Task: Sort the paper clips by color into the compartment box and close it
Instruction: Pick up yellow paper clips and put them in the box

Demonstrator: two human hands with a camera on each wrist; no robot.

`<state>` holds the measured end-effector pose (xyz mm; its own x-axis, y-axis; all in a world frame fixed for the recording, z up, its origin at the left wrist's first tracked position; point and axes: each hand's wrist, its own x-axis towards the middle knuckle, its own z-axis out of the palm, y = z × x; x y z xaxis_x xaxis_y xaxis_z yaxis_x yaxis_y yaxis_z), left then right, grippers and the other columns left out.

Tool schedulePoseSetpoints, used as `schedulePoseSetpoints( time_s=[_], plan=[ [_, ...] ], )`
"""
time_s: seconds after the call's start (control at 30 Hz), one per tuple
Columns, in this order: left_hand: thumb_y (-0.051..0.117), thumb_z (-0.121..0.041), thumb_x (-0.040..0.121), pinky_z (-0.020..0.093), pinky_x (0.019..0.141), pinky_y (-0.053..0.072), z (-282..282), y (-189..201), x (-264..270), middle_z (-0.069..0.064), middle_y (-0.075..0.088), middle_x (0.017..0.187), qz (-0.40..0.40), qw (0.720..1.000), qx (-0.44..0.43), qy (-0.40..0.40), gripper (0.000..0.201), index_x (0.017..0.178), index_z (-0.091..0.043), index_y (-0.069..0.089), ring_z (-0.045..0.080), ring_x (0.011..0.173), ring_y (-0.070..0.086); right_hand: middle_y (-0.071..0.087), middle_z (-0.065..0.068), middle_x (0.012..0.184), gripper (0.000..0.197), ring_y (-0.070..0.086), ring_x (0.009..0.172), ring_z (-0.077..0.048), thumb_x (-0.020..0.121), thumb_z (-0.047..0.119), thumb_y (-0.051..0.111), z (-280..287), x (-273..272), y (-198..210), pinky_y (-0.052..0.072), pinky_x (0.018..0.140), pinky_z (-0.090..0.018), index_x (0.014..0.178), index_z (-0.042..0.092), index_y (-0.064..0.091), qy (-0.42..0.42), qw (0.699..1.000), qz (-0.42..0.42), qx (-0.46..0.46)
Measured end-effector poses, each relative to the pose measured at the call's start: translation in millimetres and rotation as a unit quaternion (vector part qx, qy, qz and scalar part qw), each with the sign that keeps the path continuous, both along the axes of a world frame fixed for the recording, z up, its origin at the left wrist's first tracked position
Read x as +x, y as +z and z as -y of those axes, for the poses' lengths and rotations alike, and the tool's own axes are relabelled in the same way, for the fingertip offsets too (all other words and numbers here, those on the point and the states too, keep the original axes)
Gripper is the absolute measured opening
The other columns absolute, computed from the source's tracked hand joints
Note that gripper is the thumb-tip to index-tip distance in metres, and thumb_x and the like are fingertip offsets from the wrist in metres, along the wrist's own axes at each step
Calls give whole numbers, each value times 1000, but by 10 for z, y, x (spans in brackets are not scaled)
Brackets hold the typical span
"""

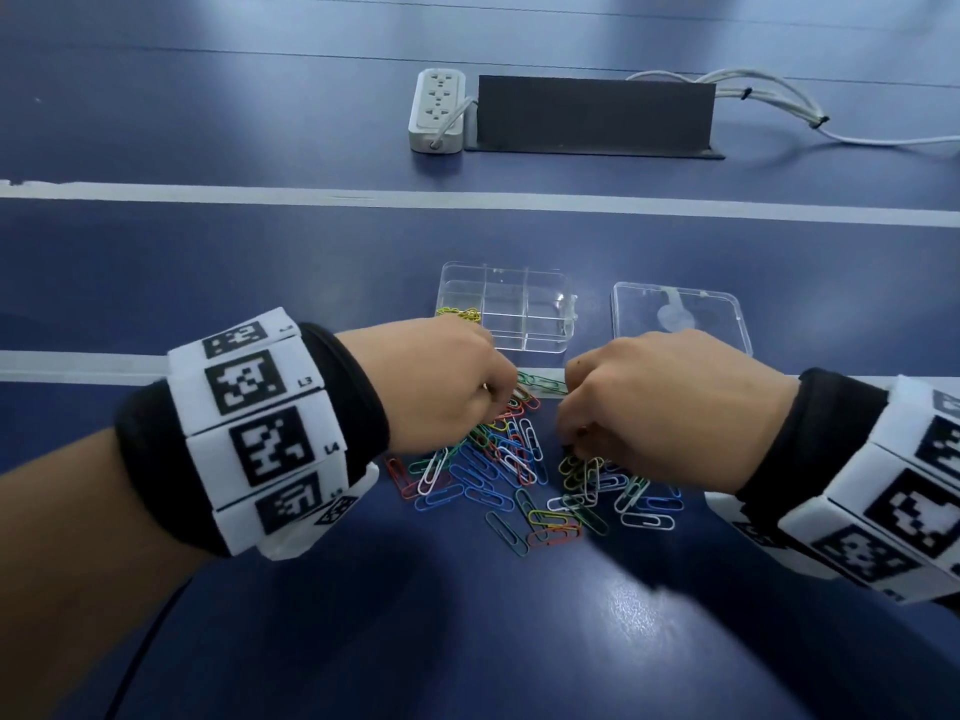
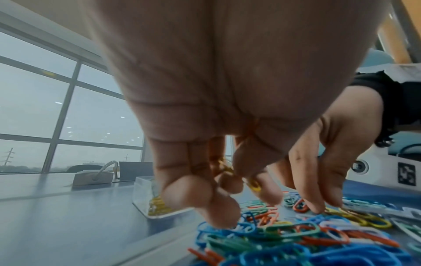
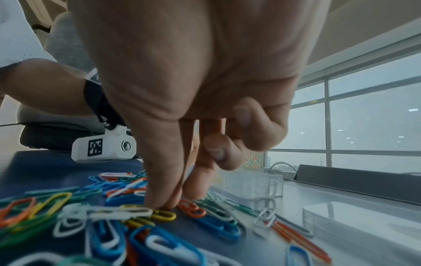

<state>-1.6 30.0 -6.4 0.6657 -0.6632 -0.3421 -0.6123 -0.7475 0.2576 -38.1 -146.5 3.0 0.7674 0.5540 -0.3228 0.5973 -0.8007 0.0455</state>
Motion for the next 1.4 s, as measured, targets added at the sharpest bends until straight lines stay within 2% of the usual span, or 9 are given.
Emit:
schedulePoseSetpoints(
  time_s=[0.2,0.33,0.43,0.6,0.87,1.1,1.23,1.3,1.4],
  plan=[
    [48,-36,84,31,84,46,87,0,-6,-2,53,84,23,999,36,14,27,62,-20,46,18,87,53,52,9,105,21,60,96,-21,93,31,43,44,-10,14,41,64,-31,108,37,56,34,999,-6,-21],
    [57,-35,85,36,90,48,112,12,32,-6,52,90,27,998,62,-14,11,87,-27,63,16,99,53,53,7,99,21,61,91,-22,92,31,38,82,-29,11,46,68,-34,98,31,58,41,999,7,-24],
    [61,-36,84,37,90,49,116,20,60,-8,47,89,13,997,71,-17,16,98,-32,65,16,101,53,58,6,102,23,61,91,-26,89,33,36,109,-22,-34,36,59,-30,93,27,57,22,999,1,-30],
    [68,-39,78,39,93,48,96,24,59,-11,40,95,9,995,94,-11,31,108,-35,61,18,107,53,58,5,102,28,62,87,-27,93,35,30,142,-24,-67,41,60,-31,93,22,54,-9,999,35,-23],
    [65,-34,81,40,85,51,132,41,43,-11,40,82,29,997,67,-15,17,98,-37,66,21,100,57,56,8,108,26,61,95,-26,92,43,40,63,-31,-11,41,63,-31,105,32,59,-9,1000,10,24],
    [58,-30,83,39,77,54,142,20,31,-5,58,94,53,995,79,-37,15,91,-30,69,24,96,60,61,1,107,24,63,93,-31,89,38,46,-89,-51,-54,40,60,-32,100,22,61,-10,1000,18,-17],
    [55,-30,78,36,75,53,122,7,3,-6,57,91,50,996,65,-34,9,79,-27,63,22,93,59,62,-3,99,23,63,86,-32,86,33,42,-110,-20,-33,35,53,-29,89,18,59,-10,999,47,4],
    [55,-29,74,37,77,53,102,8,5,-4,59,86,36,998,31,-30,7,73,-24,60,20,87,58,62,-2,90,22,62,81,-30,82,33,42,-90,15,-14,42,56,-31,82,18,60,-29,996,50,69],
    [56,-30,68,31,71,49,60,68,6,-7,52,68,3,999,-49,6,9,65,-23,51,6,66,49,60,4,61,18,53,56,-11,74,33,51,3,61,40,47,62,-27,70,19,62,-126,965,19,230]
  ],
)
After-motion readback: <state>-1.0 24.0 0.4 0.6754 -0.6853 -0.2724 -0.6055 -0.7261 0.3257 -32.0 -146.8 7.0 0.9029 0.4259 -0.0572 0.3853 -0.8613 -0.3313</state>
